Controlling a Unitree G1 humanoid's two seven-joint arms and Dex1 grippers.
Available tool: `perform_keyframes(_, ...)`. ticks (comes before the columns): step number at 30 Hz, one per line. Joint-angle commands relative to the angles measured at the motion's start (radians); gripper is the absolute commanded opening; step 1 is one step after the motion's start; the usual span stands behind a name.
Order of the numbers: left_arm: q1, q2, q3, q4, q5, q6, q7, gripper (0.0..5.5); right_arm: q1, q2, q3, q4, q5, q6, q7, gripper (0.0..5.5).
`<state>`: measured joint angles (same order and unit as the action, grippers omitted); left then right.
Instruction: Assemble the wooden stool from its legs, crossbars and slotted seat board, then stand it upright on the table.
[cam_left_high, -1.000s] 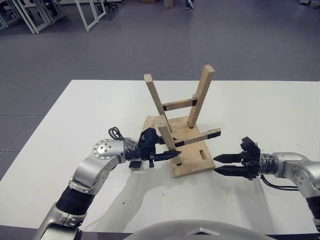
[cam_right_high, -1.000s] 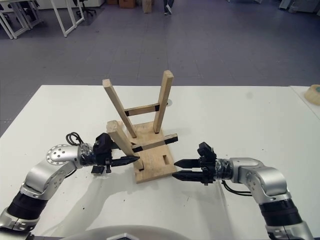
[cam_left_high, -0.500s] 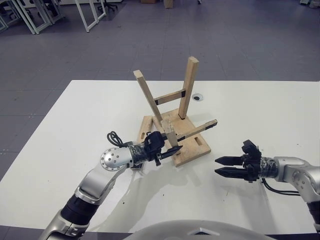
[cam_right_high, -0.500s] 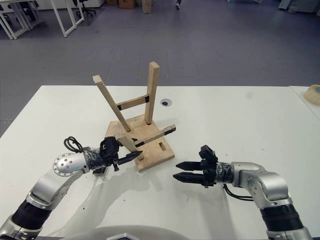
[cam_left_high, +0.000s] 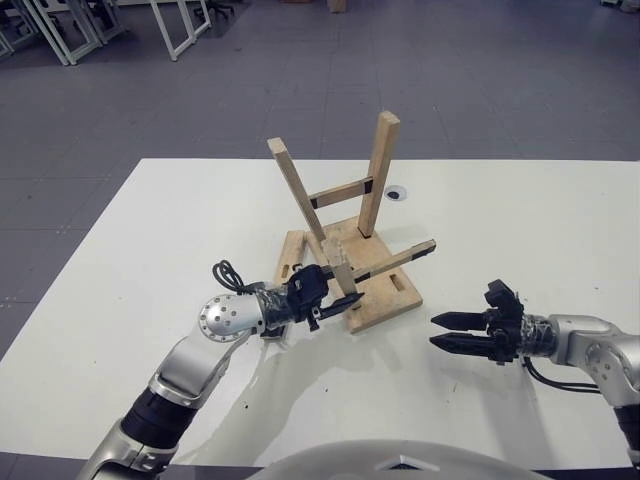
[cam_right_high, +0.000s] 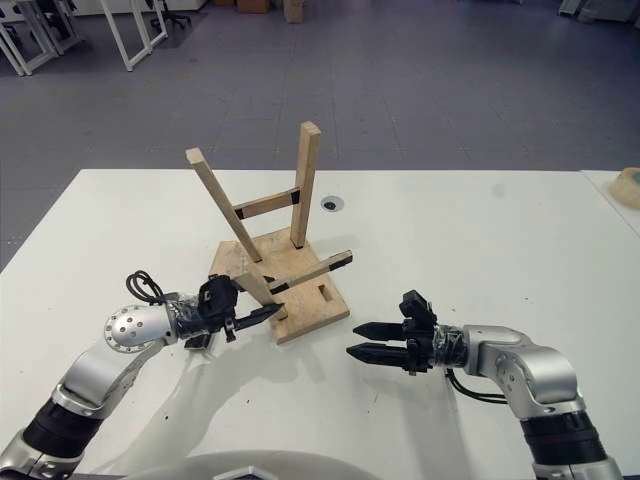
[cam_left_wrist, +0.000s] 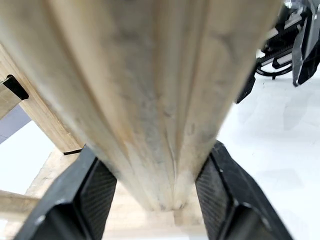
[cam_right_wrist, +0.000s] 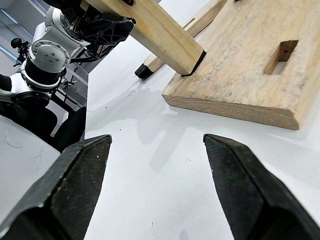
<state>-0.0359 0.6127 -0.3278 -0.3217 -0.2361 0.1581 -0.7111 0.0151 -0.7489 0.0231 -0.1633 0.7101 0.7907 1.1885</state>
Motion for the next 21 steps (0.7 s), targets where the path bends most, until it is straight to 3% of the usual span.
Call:
perform_keyframes(1,0.018,0.002,0.029,-0.011,-0.002,0.0,-0.022,2.88,0.002,0.004,-0.006,-0.013,0.005,0.004,-0.011,3.37)
perform_keyframes(4,0.024,0.006,0.054,-0.011,-0.002,0.02,-0.03,3.43,-0.004,0.007,-0.006,-0.012,0.006,0.007,-0.015,3.37)
perform_keyframes(12,0.045,0.08,0.135,0.11,0.068,0.04,-0.038,3.43,-0.108,0.049,-0.075,0.12,-0.068,-0.092,-0.128,3.37)
perform_keyframes(17,-0.152,-0.07,0.062,0.355,0.281,0.049,0.159,3.43,-0.228,0.131,0.023,0.284,-0.245,-0.244,-0.233,3.37)
perform_keyframes(21,-0.212,-0.144,0.021,0.501,0.353,0.025,0.203,3.43,-0.303,0.222,0.065,0.445,-0.409,-0.434,-0.361,3.37)
